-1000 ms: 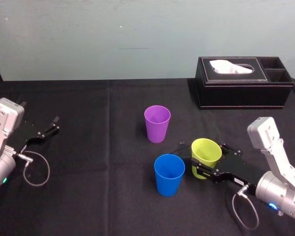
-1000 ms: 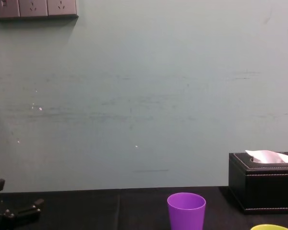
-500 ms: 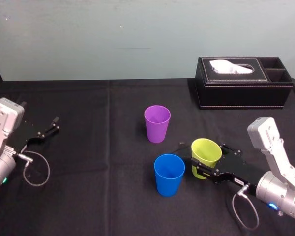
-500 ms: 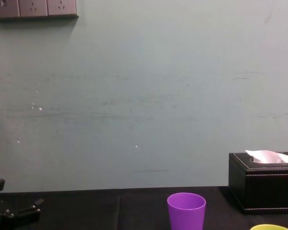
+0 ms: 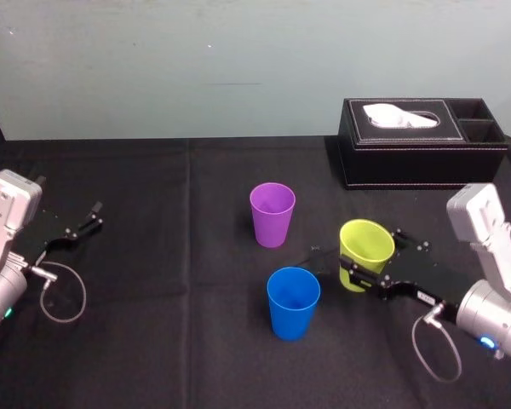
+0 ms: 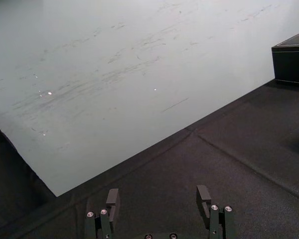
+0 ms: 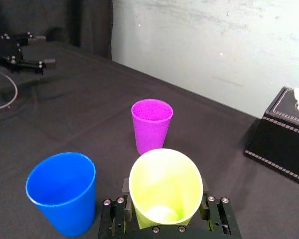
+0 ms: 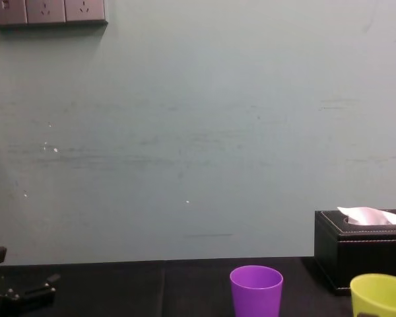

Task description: Stack the three plastic cups sequentially using one hand.

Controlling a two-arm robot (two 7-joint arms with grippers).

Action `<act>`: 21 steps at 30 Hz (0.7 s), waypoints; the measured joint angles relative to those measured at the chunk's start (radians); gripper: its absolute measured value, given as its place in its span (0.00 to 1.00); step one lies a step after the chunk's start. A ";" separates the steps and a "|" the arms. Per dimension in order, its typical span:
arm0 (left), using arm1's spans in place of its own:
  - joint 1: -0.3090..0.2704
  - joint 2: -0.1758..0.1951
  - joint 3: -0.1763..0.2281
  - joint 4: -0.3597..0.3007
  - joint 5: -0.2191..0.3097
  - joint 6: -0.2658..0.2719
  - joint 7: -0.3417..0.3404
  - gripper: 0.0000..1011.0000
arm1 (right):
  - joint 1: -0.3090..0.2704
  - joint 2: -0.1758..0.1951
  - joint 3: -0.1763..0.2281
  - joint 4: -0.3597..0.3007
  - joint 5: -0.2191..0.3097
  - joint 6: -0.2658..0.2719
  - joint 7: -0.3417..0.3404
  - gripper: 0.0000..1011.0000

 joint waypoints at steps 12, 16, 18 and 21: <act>0.000 0.000 0.000 0.000 0.000 0.000 0.000 1.00 | 0.051 0.034 0.025 -0.090 0.036 0.047 0.022 0.73; 0.000 0.000 0.000 0.000 0.000 0.000 0.000 1.00 | 0.086 0.035 0.014 -0.097 0.040 0.058 0.026 0.73; 0.000 0.000 0.000 0.000 0.000 0.000 0.000 1.00 | 0.107 0.032 0.005 -0.098 0.042 0.066 0.028 0.73; 0.000 0.000 0.000 0.000 0.000 0.000 0.000 1.00 | 0.136 0.027 -0.011 -0.098 0.042 0.074 0.029 0.73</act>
